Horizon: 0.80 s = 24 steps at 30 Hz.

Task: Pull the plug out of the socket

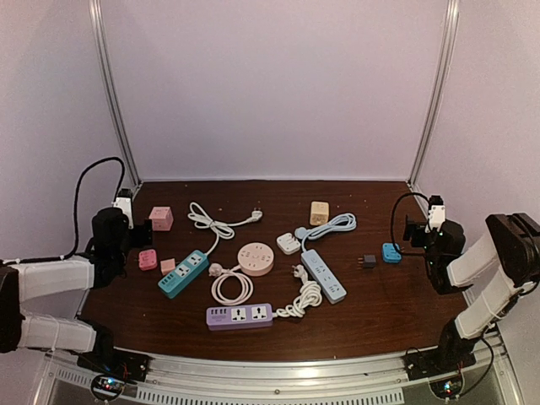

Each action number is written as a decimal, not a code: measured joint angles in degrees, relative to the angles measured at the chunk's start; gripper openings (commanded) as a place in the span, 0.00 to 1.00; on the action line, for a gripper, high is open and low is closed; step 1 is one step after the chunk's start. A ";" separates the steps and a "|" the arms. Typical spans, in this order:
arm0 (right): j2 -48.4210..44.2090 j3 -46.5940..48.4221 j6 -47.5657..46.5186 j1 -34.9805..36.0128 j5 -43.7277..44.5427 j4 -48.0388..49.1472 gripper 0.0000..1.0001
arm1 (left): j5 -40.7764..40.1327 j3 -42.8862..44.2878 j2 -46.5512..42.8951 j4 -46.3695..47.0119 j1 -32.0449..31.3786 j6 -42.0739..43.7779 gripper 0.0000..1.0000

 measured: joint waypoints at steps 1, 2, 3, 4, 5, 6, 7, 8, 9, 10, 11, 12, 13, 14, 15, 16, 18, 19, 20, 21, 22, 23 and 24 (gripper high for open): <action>0.00 0.00 0.00 0.00 0.00 -0.02 1.00 | 0.02 -0.63 0.70 2.05 0.81 0.37 0.98; 0.00 0.00 0.00 0.00 0.00 -0.02 1.00 | 0.24 -1.68 1.77 5.18 1.75 0.76 0.98; 0.00 0.00 -0.02 0.00 0.00 -0.07 1.00 | 0.31 -2.80 3.13 8.04 2.45 1.40 0.98; 0.00 0.00 0.00 0.00 0.00 -0.11 1.00 | 0.33 -3.76 4.79 10.78 2.95 2.05 0.98; 0.00 0.00 0.00 0.00 0.00 -0.13 1.00 | 0.39 -4.48 6.58 12.92 3.21 2.58 0.98; 0.00 0.00 0.00 0.00 0.00 -0.13 1.00 | 0.48 -5.11 8.74 15.28 3.43 3.10 0.98; 0.00 0.00 0.00 0.00 0.00 -0.15 1.00 | 0.76 -5.49 11.15 17.68 3.58 3.72 0.98; 0.00 0.00 0.00 0.00 0.00 -0.15 1.00 | 1.09 -5.55 12.76 19.12 3.63 4.07 0.98; 0.00 0.00 -0.02 0.00 0.00 -0.15 1.00 | 1.44 -5.55 14.43 20.87 3.69 4.61 0.98; 0.00 0.00 -0.02 0.00 0.00 -0.15 1.00 | 1.73 -5.44 15.72 22.29 3.74 5.14 0.98; 0.00 0.00 -0.02 0.00 0.00 -0.15 1.00 | 2.08 -5.20 16.81 23.61 3.78 5.66 0.98; 0.00 0.00 -0.02 0.00 0.00 -0.15 1.00 | 2.38 -5.01 17.92 25.38 3.82 6.27 0.98; 0.00 0.00 -0.02 0.00 0.00 -0.15 1.00 | 2.56 -5.01 18.99 27.41 3.85 6.69 0.98; 0.00 0.00 -0.02 0.00 0.00 -0.15 1.00 | 2.80 -5.11 20.52 30.51 3.93 7.26 0.98; 0.00 0.00 -0.02 0.00 0.00 -0.15 1.00 | 2.93 -5.29 21.92 33.05 4.09 7.61 0.98; 0.00 0.00 -0.02 0.00 0.00 -0.15 1.00 | 3.63 -5.44 22.56 33.86 4.44 7.69 0.98; 0.00 0.00 -0.02 0.00 0.00 -0.15 1.00 | 5.22 -5.95 22.88 35.71 5.31 7.87 0.98; 0.00 0.00 -0.02 0.00 0.00 -0.15 1.00 | 6.27 -6.27 23.30 37.53 5.90 7.91 0.98; 0.00 0.00 -0.02 0.00 0.00 -0.15 1.00 | 7.28 -6.60 24.06 39.58 6.49 7.93 0.98; 0.00 0.00 -0.02 0.00 0.00 -0.15 1.00 | 8.24 -6.86 24.94 41.11 6.97 8.00 0.98; 0.00 0.00 -0.02 0.00 0.00 -0.15 1.00 | 9.01 -6.88 25.35 41.09 7.28 8.00 0.98; 0.00 0.00 -0.02 0.00 0.00 -0.17 1.00 | 10.25 -6.86 25.66 40.92 7.76 8.00 0.98; 0.00 0.00 -0.02 0.00 0.00 -0.17 1.00 | 11.63 -6.78 25.77 40.70 8.31 7.98 0.98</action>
